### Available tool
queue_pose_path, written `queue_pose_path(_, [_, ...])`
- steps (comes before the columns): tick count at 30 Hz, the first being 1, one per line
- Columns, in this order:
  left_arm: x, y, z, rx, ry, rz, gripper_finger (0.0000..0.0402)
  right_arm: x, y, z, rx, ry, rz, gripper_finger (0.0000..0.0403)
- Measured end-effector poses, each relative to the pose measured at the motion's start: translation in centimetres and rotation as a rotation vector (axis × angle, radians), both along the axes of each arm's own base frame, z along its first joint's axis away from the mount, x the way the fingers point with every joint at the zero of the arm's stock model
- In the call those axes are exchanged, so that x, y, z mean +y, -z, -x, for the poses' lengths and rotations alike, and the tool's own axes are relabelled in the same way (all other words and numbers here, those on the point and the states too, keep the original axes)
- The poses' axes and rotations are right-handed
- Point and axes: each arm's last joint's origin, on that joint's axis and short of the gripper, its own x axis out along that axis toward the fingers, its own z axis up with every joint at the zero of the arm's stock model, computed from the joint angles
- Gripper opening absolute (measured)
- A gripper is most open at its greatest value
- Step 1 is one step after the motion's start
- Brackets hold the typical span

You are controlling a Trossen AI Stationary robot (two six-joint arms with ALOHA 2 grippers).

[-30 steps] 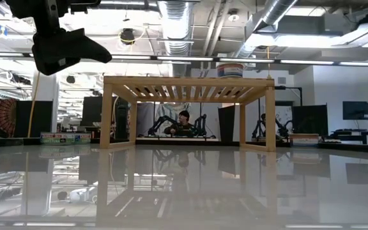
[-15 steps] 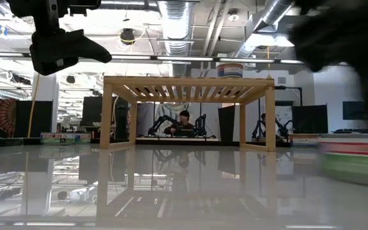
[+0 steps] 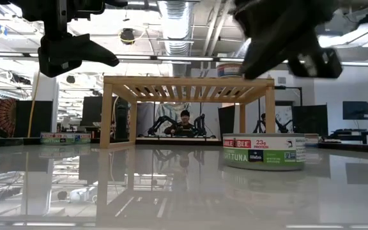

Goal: Stack canned seafood by type on shelf
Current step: Stack the green tuna can on top of the other green tuna can on the shelf

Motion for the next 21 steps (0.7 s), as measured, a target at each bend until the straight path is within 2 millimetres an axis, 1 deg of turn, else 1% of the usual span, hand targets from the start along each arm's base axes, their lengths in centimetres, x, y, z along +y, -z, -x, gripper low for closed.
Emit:
queue_pose_path(3, [0.1, 0.0, -0.1, -0.001, -0.007, 0.002, 0.0288, 0.9, -1.2, 2.3, 0.023, 0.026, 0.064, 0.0031])
queue_pose_path(6, [0.1, -0.1, -0.1, -0.002, 0.006, -0.007, 0.0288, 1.6, -2.0, 5.8, 0.096, 0.14, 0.122, 0.0033])
queue_pose_path(10, [-0.4, -1.2, -0.7, -0.033, 0.032, -0.048, 0.0288, 2.6, -2.6, 10.8, 0.154, 0.286, 0.222, 0.0039])
queue_pose_path(13, [-0.7, -1.7, -1.8, -0.051, 0.031, -0.126, 0.0288, 3.0, -2.5, 13.7, 0.203, 0.354, 0.259, 0.0038])
queue_pose_path(15, [-1.0, -2.1, -3.0, -0.064, 0.034, -0.159, 0.0288, 3.3, -2.1, 14.9, 0.218, 0.372, 0.281, 0.0033])
queue_pose_path(16, [-1.1, -2.1, -3.5, -0.059, 0.034, -0.175, 0.0288, 3.4, -1.8, 15.3, 0.219, 0.367, 0.285, 0.0028])
queue_pose_path(21, [-1.7, -1.7, -7.3, -0.042, 0.017, -0.21, 0.0288, 3.4, 0.0, 15.6, 0.15, 0.286, 0.197, 0.001])
